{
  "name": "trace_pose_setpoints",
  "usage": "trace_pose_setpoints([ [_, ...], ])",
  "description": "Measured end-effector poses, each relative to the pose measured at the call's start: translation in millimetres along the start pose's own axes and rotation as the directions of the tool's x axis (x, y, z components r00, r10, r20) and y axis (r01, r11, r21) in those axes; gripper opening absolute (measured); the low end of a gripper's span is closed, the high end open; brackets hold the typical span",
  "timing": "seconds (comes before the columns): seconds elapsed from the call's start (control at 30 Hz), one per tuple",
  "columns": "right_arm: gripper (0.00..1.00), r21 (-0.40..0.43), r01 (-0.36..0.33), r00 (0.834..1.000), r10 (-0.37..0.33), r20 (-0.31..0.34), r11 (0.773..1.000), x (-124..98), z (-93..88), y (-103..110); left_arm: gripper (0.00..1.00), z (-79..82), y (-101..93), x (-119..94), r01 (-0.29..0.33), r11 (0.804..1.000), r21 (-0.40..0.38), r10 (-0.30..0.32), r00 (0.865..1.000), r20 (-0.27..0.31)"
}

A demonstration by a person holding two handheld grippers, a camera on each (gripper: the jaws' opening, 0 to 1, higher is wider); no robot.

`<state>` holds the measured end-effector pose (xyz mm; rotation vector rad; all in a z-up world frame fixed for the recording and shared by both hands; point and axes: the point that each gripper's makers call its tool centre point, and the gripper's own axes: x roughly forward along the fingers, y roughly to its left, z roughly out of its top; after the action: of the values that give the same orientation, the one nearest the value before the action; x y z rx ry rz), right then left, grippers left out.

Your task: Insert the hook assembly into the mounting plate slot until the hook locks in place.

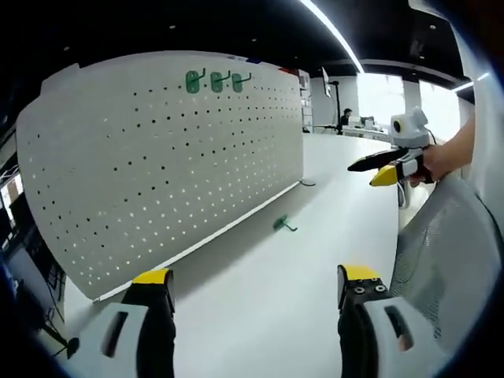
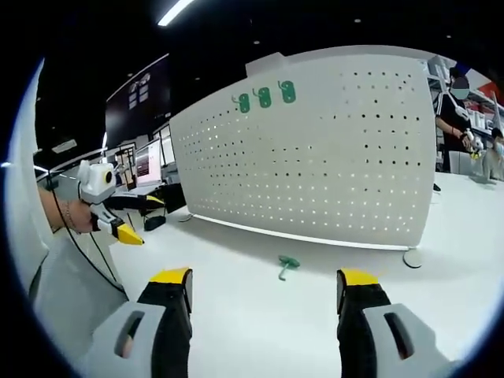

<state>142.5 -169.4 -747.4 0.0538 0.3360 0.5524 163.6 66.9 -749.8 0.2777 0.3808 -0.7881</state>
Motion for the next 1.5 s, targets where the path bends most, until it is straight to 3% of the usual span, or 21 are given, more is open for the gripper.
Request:
trace_pose_setpoints([
  [0.5,0.72,-0.009,-0.016,1.000,0.016,-0.015,1.000,0.7,-1.7,5.9,0.87,6.3,-11.7,25.8,0.116,0.984,0.136,-0.108,0.992,-0.063],
  [0.83,0.72,-0.011,-0.002,1.000,0.002,-0.023,1.000,0.0,-3.9,2.5,0.89,1.7,-15.8,41.4,0.201,0.960,0.197,-0.173,0.974,-0.149],
  [1.5,0.72,0.006,-0.008,0.999,0.008,-0.034,1.000,0.2,-8.2,1.9,0.88,5.0,-7.4,63.4,0.299,0.915,0.270,-0.244,0.944,-0.221],
])
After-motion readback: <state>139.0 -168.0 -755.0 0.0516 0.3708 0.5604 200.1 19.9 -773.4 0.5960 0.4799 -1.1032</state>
